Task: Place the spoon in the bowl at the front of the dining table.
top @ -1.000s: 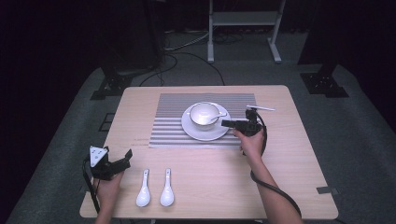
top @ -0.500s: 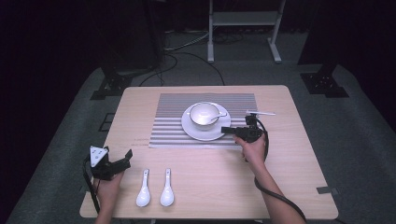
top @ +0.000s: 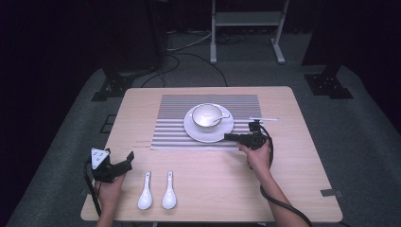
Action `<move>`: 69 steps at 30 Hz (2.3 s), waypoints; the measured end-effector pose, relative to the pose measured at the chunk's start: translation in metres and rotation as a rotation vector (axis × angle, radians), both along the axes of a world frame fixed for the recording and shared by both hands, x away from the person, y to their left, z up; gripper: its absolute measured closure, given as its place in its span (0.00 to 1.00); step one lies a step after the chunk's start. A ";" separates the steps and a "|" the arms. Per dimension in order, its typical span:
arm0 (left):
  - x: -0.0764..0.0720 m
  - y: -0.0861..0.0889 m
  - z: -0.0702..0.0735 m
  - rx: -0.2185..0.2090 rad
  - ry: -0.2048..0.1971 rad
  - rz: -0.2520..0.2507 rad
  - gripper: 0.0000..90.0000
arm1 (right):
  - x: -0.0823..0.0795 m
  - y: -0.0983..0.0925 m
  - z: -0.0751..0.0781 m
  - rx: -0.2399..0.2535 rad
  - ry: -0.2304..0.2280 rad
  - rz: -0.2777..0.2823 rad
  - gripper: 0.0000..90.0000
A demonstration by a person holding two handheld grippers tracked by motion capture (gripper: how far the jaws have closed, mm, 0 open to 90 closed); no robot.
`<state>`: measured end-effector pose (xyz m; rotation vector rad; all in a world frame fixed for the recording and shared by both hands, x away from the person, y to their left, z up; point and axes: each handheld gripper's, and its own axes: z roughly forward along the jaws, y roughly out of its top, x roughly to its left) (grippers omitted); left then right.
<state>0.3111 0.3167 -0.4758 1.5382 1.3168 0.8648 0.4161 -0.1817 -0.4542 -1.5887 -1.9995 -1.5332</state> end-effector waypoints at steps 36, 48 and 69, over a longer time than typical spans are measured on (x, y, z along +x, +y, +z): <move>0.000 0.000 0.000 0.000 0.000 0.001 0.02 | -0.039 0.016 -0.004 -0.052 -0.022 0.141 0.58; 0.000 0.000 0.000 0.001 0.000 0.002 0.02 | -0.052 0.010 -0.009 -0.046 -0.016 0.162 0.53; 0.000 0.000 0.000 0.002 -0.001 0.003 0.02 | -0.080 0.001 -0.015 -0.041 -0.040 0.174 0.50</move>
